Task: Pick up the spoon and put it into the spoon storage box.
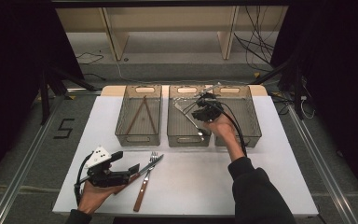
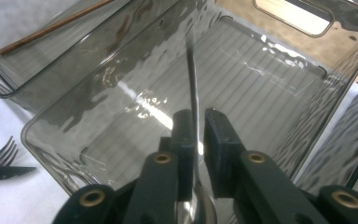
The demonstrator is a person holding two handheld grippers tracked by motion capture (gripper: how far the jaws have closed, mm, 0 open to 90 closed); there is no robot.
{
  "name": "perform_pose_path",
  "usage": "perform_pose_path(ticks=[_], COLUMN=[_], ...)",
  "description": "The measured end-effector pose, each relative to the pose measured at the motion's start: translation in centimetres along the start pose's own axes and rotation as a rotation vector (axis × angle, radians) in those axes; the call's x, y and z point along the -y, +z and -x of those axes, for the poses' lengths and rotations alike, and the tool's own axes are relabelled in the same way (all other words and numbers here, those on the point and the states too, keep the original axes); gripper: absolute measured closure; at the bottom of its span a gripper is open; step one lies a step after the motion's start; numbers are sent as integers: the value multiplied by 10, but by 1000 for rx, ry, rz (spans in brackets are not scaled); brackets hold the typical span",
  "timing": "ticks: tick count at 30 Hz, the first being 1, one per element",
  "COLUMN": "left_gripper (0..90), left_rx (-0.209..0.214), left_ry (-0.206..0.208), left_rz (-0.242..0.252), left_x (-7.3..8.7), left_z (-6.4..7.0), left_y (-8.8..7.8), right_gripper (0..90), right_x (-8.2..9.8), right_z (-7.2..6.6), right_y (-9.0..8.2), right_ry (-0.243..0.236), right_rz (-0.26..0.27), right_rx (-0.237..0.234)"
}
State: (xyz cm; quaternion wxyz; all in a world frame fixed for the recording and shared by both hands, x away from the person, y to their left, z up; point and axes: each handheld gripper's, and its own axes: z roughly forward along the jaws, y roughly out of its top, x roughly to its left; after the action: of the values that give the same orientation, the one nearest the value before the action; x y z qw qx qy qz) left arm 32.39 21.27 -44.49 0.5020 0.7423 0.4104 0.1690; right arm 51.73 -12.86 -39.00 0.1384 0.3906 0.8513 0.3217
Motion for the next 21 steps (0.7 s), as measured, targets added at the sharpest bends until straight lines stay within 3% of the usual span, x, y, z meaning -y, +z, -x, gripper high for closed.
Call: perform_pose_path(ticks=[10,15,21], left_gripper=[156,156,156], left_rx=[0,-1,0], left_ry=[0,-2,-2], left_rz=[-9,-12,-26], left_x=[0,0,-1], left_z=[0,0,0], left_y=[1,1,1], right_gripper=[639,486,427], right_x=[4,11,23], right_z=[-4,-10,-14], right_y=[-12,-23,-41], right_ry=[-6,-18,-20], right_rz=[28,37,72], right_rx=[-29,-37,-50])
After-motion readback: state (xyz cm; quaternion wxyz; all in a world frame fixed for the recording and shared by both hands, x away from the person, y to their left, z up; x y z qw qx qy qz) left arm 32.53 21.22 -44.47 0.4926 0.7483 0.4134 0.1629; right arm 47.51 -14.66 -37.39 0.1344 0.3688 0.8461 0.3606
